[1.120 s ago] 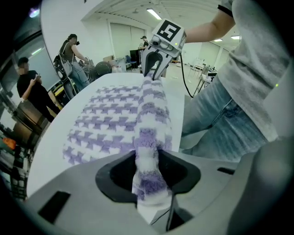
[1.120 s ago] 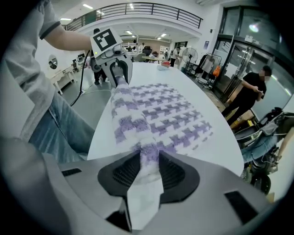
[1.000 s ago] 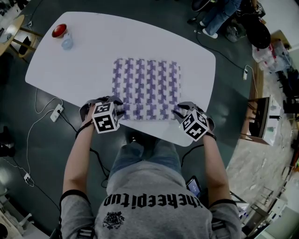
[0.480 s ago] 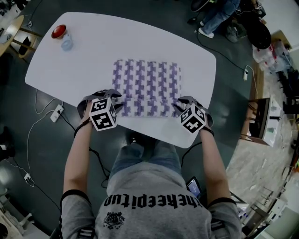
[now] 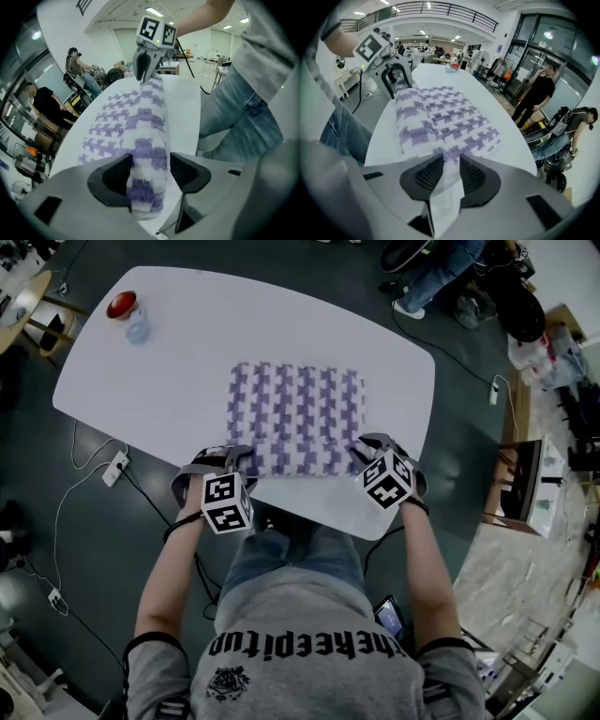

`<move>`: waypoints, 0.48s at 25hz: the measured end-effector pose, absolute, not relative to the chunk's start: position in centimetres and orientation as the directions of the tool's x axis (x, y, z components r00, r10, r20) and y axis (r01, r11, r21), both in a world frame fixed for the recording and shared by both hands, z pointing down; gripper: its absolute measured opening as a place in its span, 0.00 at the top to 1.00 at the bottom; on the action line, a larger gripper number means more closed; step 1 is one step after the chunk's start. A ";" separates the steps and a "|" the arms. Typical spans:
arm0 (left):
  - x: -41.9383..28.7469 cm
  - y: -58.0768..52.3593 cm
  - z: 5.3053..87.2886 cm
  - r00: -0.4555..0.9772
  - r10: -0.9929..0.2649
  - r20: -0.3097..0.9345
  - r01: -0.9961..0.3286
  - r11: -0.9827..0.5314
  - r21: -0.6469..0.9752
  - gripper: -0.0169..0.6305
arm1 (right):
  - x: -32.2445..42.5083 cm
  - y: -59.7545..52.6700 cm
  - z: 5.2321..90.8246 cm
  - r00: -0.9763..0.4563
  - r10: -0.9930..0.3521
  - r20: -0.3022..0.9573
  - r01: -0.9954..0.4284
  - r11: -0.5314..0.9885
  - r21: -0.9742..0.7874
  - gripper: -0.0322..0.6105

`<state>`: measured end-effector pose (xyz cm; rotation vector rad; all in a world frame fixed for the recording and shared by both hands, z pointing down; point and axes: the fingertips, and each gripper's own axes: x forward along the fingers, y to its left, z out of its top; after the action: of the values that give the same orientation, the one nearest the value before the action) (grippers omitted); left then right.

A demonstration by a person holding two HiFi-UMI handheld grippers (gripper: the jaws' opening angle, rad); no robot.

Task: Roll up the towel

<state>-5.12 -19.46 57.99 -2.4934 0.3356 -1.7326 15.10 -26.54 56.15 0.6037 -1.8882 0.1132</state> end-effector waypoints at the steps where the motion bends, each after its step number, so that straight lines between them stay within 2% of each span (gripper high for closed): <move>1: -5.1 -19.6 58.7 0.324 -0.235 0.916 -0.139 -0.970 -0.200 0.59 | 15.0 -26.5 55.7 -0.285 -0.362 0.888 -0.463 0.863 0.203 0.79; 5: -5.3 -20.3 59.5 0.301 -0.265 0.916 -0.142 -0.962 -0.232 0.59 | 14.6 -25.0 53.3 -0.354 -0.366 0.861 -0.454 0.872 0.184 0.78; 7: -5.3 -21.3 59.5 0.295 -0.273 0.916 -0.138 -0.960 -0.242 0.59 | 14.2 -24.3 53.1 -0.380 -0.332 0.863 -0.411 0.897 0.164 0.72; 9: -5.4 -22.9 59.7 0.290 -0.277 0.916 -0.138 -0.959 -0.247 0.59 | 13.9 -24.4 54.4 -0.367 -0.291 0.884 -0.338 0.927 0.165 0.65; 12: -5.5 -23.6 59.8 0.284 -0.282 0.916 -0.137 -0.958 -0.253 0.65 | 14.2 -24.6 57.2 -0.293 -0.273 0.917 -0.257 0.946 0.199 0.63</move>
<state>-5.48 -23.62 59.75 -2.4147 0.3963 -1.7643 14.20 -24.64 57.17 0.3862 -1.8858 -0.0161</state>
